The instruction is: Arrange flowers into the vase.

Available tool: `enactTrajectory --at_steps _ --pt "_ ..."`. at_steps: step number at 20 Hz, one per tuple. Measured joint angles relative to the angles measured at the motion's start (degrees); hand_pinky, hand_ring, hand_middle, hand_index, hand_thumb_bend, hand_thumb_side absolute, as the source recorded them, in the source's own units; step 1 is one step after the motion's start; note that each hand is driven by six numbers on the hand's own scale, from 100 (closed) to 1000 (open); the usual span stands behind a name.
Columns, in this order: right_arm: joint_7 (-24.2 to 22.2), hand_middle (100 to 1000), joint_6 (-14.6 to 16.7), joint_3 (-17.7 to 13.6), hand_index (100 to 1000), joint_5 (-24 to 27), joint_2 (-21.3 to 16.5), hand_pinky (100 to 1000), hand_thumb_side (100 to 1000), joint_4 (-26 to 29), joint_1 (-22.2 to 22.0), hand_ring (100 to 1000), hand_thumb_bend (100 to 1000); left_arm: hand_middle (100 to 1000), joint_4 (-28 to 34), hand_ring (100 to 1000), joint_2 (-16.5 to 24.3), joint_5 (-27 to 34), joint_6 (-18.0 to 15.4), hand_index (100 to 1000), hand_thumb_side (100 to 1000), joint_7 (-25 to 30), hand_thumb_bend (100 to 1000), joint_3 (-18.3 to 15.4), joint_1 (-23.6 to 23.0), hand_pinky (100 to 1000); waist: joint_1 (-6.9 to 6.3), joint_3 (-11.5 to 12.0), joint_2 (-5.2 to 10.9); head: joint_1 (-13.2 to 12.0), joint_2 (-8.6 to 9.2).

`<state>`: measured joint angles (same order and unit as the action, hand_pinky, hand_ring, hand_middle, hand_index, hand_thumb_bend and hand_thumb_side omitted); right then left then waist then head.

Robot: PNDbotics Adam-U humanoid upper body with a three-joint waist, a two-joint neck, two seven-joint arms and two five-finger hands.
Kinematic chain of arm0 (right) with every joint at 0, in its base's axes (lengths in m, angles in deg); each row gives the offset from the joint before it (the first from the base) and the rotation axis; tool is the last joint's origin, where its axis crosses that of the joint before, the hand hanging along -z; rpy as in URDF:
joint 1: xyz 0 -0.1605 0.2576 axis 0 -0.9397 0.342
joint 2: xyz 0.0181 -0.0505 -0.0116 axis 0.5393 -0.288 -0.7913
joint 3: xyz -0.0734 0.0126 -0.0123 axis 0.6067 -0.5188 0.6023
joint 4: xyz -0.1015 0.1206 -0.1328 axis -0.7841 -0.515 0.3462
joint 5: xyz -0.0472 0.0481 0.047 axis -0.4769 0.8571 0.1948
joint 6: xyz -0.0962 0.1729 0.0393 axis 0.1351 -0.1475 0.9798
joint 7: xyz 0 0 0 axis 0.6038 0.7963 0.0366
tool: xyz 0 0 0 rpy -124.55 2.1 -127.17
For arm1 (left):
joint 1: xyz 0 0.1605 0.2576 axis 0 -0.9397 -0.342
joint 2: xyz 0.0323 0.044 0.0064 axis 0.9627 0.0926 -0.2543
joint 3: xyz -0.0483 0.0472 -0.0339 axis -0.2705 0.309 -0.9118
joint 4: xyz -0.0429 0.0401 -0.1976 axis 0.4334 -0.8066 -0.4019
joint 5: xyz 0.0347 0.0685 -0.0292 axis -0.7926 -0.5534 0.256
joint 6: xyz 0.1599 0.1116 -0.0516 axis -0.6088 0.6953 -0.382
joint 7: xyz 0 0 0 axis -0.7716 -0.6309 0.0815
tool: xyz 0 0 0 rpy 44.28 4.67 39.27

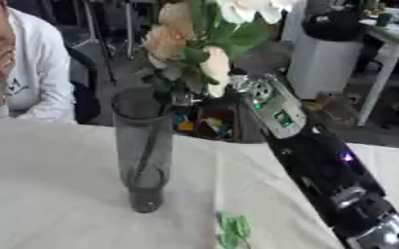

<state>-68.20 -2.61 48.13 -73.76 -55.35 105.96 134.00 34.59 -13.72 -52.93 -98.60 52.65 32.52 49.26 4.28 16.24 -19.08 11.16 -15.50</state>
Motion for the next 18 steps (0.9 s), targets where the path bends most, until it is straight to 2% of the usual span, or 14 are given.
enactTrajectory --at_steps 5,18 --pt "0.42 1000 0.42 -0.03 1000 0.15 -0.07 955 895 -0.51 0.00 1000 289 854 0.00 890 0.00 0.00 0.00 969 1000 0.00 100 0.00 -0.02 780 0.00 -0.02 0.02 0.00 0.03" --pt "-1.69 1000 -1.69 -0.44 1000 5.52 -0.01 949 941 3.63 0.18 1000 264 855 0.00 893 0.00 0.00 0.22 969 1000 0.22 100 0.00 -0.03 781 0.00 -0.04 0.02 0.04 0.03"
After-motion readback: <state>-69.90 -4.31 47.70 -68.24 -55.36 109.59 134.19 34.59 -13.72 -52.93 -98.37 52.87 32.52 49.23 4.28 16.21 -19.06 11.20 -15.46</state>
